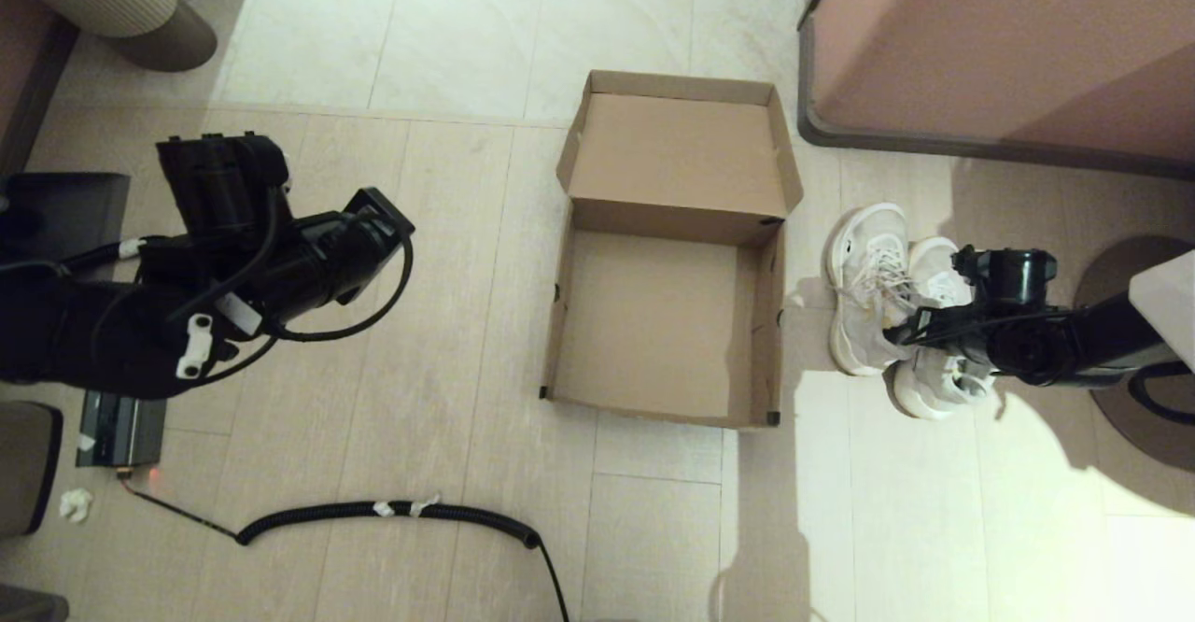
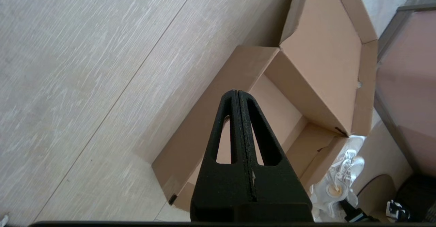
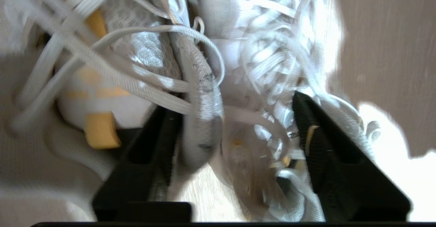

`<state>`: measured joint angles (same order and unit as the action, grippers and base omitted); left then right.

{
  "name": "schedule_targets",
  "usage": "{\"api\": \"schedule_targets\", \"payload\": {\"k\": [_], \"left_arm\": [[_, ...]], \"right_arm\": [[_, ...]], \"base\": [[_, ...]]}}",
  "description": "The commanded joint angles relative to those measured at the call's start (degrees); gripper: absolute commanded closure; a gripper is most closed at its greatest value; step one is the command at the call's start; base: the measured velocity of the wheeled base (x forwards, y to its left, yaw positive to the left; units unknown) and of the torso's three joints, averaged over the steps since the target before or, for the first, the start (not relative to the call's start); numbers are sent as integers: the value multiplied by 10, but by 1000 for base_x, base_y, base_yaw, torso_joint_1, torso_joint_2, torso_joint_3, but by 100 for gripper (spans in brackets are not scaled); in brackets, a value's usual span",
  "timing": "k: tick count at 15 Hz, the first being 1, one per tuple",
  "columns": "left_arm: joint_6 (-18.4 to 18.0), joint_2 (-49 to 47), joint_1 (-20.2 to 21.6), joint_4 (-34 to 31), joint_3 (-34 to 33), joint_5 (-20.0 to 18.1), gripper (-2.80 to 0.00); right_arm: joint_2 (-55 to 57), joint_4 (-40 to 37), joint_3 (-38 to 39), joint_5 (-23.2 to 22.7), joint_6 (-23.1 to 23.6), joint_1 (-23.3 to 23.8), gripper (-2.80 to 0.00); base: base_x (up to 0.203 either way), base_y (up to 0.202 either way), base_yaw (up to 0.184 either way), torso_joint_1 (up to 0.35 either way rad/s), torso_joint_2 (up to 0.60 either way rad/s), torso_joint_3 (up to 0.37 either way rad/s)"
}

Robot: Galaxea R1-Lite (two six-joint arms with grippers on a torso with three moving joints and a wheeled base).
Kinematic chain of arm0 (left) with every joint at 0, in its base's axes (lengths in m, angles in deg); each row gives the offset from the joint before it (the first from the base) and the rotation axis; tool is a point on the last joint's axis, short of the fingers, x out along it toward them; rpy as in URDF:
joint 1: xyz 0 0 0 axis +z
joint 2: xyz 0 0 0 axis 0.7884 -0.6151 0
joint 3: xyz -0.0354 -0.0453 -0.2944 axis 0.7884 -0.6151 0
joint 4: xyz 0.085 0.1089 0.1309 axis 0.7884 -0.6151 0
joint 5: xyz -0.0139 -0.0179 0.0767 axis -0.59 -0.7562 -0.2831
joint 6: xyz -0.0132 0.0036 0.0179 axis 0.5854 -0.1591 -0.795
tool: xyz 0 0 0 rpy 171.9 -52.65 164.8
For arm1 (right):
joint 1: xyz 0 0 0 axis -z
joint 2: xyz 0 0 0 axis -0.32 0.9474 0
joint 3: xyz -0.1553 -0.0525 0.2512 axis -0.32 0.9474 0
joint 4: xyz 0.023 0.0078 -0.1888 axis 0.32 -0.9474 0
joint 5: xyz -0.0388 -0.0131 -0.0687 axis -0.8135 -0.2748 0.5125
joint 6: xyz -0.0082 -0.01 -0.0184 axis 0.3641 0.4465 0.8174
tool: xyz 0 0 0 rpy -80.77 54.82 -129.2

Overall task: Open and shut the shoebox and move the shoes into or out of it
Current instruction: Put the shoes out of the shoe box, then put the shoes into the shoe box

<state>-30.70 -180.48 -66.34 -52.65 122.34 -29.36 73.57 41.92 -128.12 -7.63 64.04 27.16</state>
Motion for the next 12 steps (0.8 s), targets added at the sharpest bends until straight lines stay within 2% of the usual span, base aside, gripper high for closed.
{"api": "schedule_targets", "payload": {"k": [1,6,10,12], "left_arm": [[2,14,3,2,0,1,0],[2,36,12,1,-10,0,0],[4,33,12,2,-15,1,0],[-20,38,1,13,-29,0,0]], "right_arm": [[-42,0,17,-8,-1,-9,-280],[-171,-52,33,-13,-1,-92,-280],[-179,-85,24,-9,-22,-239,-280],[-139,-90,-19,14,-42,-306,-280]], "base": [[0,0,0,0,0,0],[0,0,0,0,0,0],[0,0,0,0,0,0],[0,0,0,0,0,0]]}}
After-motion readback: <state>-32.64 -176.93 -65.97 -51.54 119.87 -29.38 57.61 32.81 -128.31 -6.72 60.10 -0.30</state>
